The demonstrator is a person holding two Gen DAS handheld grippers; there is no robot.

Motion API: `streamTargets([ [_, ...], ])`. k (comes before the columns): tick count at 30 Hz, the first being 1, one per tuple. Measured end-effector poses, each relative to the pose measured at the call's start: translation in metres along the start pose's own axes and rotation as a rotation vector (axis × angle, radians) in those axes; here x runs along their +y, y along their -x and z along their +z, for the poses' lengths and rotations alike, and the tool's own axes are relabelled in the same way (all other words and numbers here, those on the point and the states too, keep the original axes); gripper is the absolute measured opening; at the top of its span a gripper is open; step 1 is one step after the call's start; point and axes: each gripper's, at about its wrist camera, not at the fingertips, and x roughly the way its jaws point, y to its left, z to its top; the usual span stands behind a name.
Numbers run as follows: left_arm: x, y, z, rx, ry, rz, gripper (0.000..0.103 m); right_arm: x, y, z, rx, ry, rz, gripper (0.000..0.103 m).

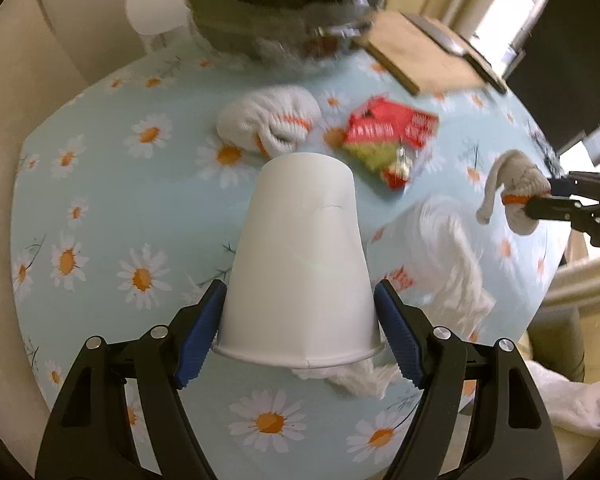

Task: Collect trash
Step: 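Carry the paper cup and sock ball with both tools over the bin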

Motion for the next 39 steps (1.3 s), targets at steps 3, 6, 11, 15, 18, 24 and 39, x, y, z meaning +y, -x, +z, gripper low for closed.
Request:
streamTargets([
  [3,-0.007,0.014,0.007,-0.058,0.038,0.033,0.075,-0.009,0.013,0.012,-0.010,0.035,-0.003,0.044],
  [6,-0.015,0.027,0.016,-0.119,0.095,0.003,0.075,-0.016,0.026,0.019,-0.030,0.061,0.002,0.044],
  [11,-0.028,0.045,0.028,-0.208,0.186,0.048,0.075,-0.032,0.049,0.037,-0.062,0.118,0.022,0.044],
  [15,-0.038,0.057,0.038,-0.268,0.268,0.091,0.075,-0.043,0.066,0.051,-0.087,0.168,0.042,0.045],
  [18,-0.045,0.065,0.046,-0.294,0.324,0.108,0.075,-0.051,0.078,0.060,-0.108,0.203,0.063,0.045],
  [24,-0.051,0.083,0.061,-0.356,0.418,0.153,0.075,-0.062,0.102,0.082,-0.148,0.277,0.122,0.045],
  [39,-0.055,0.121,0.121,-0.438,0.441,0.190,0.075,-0.040,0.157,0.151,-0.292,0.449,0.209,0.045],
])
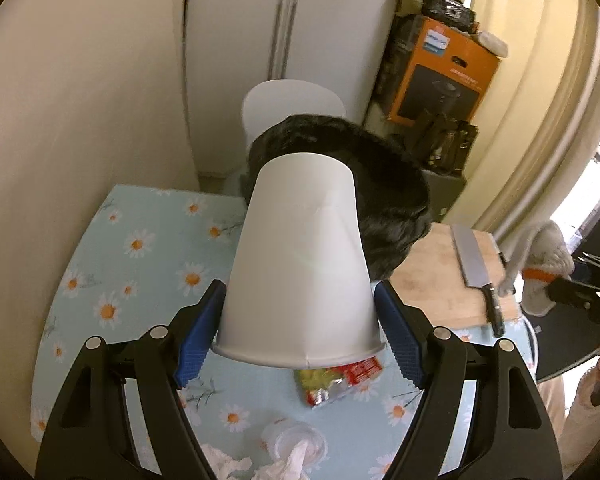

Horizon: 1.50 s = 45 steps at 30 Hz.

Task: Collect trash
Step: 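Carry the paper cup and sock ball with both tools over the bin, then open both tools to drop the paper cup and sock ball into the bin, then move both open tools back toward the tissues and clear cup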

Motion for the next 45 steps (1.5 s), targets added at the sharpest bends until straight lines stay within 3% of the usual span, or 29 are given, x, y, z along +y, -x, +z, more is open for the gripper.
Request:
streamTargets([
  [5,-0.003,-0.010,0.026,-0.020,-0.048,-0.015,0.075,-0.003,0.001,0.026,-0.046,0.002,-0.008,0.045],
  [10,-0.002,-0.036,0.052,0.016,-0.105,-0.029,0.075,-0.010,-0.014,0.055,-0.036,-0.023,-0.031,0.045],
  [15,-0.005,-0.064,0.077,0.067,-0.186,-0.098,0.075,-0.017,-0.037,0.079,-0.025,-0.035,-0.064,0.045],
  [19,-0.002,-0.082,0.089,0.065,-0.215,-0.141,0.075,-0.027,-0.060,0.097,-0.011,-0.060,-0.091,0.045],
  [21,0.000,-0.089,0.092,0.046,-0.218,-0.158,0.076,-0.029,-0.071,0.104,-0.012,-0.059,-0.098,0.048],
  [22,0.002,-0.091,0.093,0.029,-0.215,-0.163,0.081,-0.030,-0.075,0.107,-0.021,-0.057,-0.101,0.052],
  [23,0.005,-0.092,0.093,0.000,-0.203,-0.161,0.092,-0.031,-0.079,0.109,-0.027,-0.056,-0.101,0.073],
  [25,0.012,-0.094,0.092,-0.047,-0.172,-0.141,0.096,-0.031,-0.081,0.110,-0.068,-0.065,-0.134,0.095],
  [33,0.041,-0.100,0.074,-0.038,-0.103,-0.122,0.097,-0.038,-0.088,0.098,-0.073,-0.111,-0.151,0.094],
  [39,0.050,-0.093,0.056,0.019,-0.097,-0.101,0.097,-0.029,-0.096,0.084,-0.032,-0.098,-0.144,0.094],
  [45,0.053,-0.075,0.035,0.020,-0.106,-0.047,0.097,-0.005,-0.106,0.068,0.047,-0.040,-0.122,0.094],
])
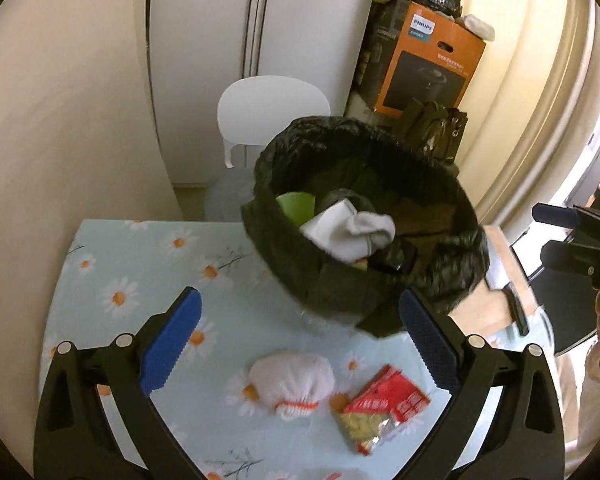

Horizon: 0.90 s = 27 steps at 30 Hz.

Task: Collect trash
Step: 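Move both open tools back toward the tissues and clear cup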

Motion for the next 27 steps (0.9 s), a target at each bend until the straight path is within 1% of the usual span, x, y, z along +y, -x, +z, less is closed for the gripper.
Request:
streamTargets([
  [8,0.004,0.029,-0.038,0.014,-0.011,0.083,0.097,0.035,-0.016,-0.025,0.083,0.077,0.076,0.094],
  [14,0.011,0.048,-0.068,0.032,0.035,0.119,0.097,0.055,-0.026,-0.040,0.124,0.127,0.139,0.094],
  [18,0.014,0.056,-0.085,0.051,0.055,0.156,0.097,0.069,-0.031,-0.055,0.157,0.171,0.169,0.094],
  [21,0.019,0.064,-0.099,0.063,0.088,0.146,0.097,0.076,-0.036,-0.067,0.189,0.199,0.189,0.094],
  [24,0.023,0.070,-0.113,0.070,0.125,0.156,0.097,0.081,-0.042,-0.080,0.216,0.233,0.202,0.094],
  [27,0.026,0.076,-0.127,0.067,0.149,0.133,0.097,0.085,-0.047,-0.093,0.241,0.264,0.226,0.094],
])
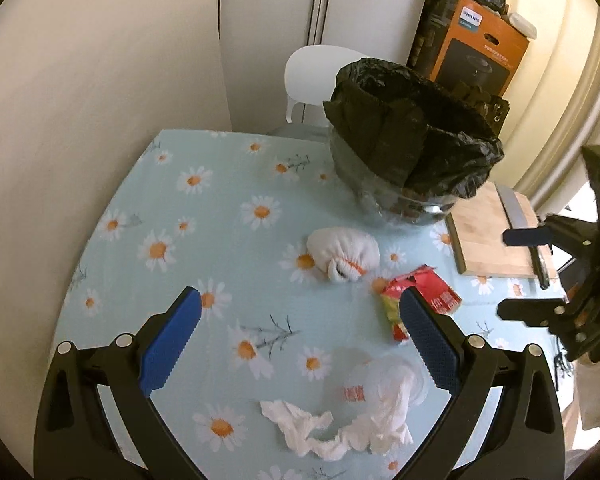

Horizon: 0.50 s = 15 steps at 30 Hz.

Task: Collect trash
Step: 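Move both open tools back toward the tissues and clear cup, then grasp the clear plastic cup with the right tool while the left tool grasps the crumpled tissues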

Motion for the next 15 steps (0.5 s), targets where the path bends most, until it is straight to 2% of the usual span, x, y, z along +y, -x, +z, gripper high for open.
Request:
streamTargets([
  [6,0.011,0.008,-0.020,0.011,0.058,0.005,0.097,0.005,-0.021,-0.021,0.041,0.035,0.054,0.094],
  [9,0.017,0.011,-0.033,0.023,0.085,0.042,0.097,0.007,-0.030,-0.030,0.058,0.050,0.082,0.094],
  [12,0.023,0.013,-0.044,0.033,0.111,0.037,0.097,0.011,-0.040,-0.040,0.081,0.069,0.117,0.094],
  [15,0.027,0.015,-0.057,0.037,0.140,0.064,0.097,0.017,-0.053,-0.047,0.119,0.090,0.156,0.094],
])
